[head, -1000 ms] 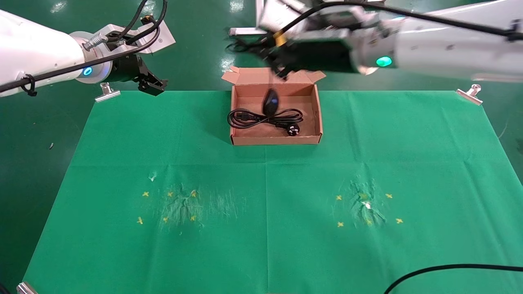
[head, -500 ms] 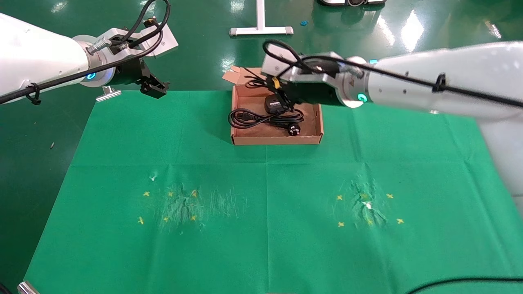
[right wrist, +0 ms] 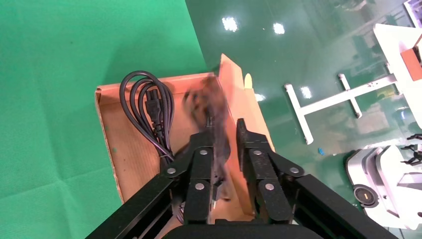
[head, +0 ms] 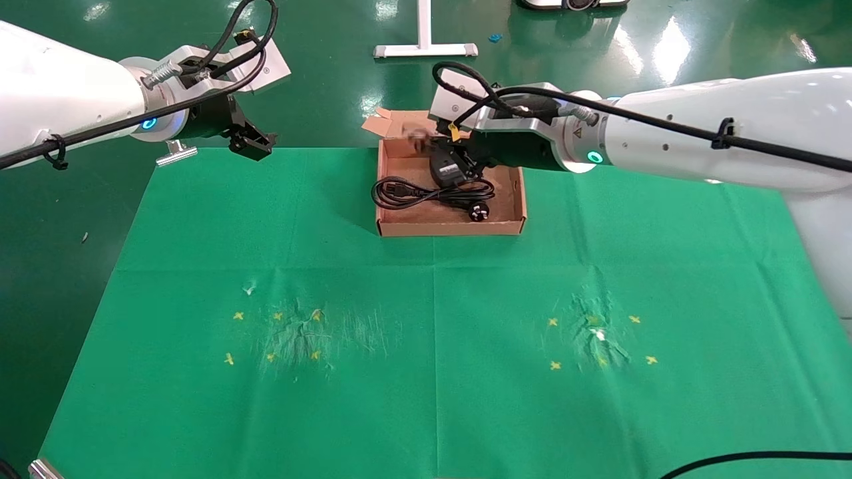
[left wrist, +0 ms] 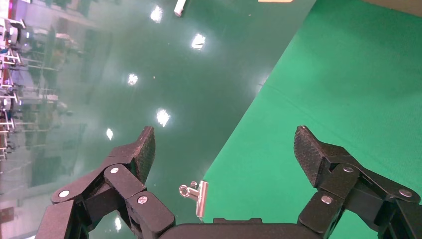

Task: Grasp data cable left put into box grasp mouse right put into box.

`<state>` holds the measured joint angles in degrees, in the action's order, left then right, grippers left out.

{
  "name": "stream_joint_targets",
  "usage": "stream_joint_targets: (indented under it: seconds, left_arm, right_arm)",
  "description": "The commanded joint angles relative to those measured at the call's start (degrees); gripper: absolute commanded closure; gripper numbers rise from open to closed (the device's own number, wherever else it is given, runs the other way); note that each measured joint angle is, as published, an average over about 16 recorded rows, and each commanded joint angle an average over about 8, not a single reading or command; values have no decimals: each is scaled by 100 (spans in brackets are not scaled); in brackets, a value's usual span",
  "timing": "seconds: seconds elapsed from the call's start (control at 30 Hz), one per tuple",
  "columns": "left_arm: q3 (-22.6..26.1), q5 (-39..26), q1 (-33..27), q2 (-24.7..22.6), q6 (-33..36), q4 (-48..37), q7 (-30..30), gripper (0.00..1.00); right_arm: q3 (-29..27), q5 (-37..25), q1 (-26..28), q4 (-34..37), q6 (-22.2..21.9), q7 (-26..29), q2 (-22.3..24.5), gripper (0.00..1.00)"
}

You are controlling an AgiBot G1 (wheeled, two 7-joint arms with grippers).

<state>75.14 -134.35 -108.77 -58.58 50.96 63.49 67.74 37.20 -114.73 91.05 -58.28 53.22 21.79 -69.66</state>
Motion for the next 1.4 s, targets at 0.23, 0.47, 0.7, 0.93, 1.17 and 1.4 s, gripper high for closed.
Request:
stream_joint_targets:
  seconds: [0.23, 0.47, 0.7, 0.93, 1.17, 1.4]
  left_arm:
    - [-3, 11, 0, -4, -4, -11, -1, 0]
    - [-3, 11, 0, -3, -4, -11, -1, 0]
    - [-3, 11, 0, -3, -4, -11, -1, 0]
    - [-3, 11, 0, -3, -4, -11, -1, 0]
    - [-3, 11, 0, -3, -4, -11, -1, 0]
    - [-251, 399, 199, 96, 141, 31, -240, 0]
  right_arm:
    - [-28, 106, -7, -34, 66, -20, 46, 0]
    - [-213, 743, -267, -167, 348, -117, 348, 0]
    - [-460, 1592, -615, -343, 724, -245, 752, 0]
    - [-706, 2437, -961, -520, 1098, -373, 1155, 0]
    - [-954, 3290, -1310, -697, 1476, -501, 1561, 0]
    - [-1200, 4135, -1657, -873, 1851, -629, 1963, 0]
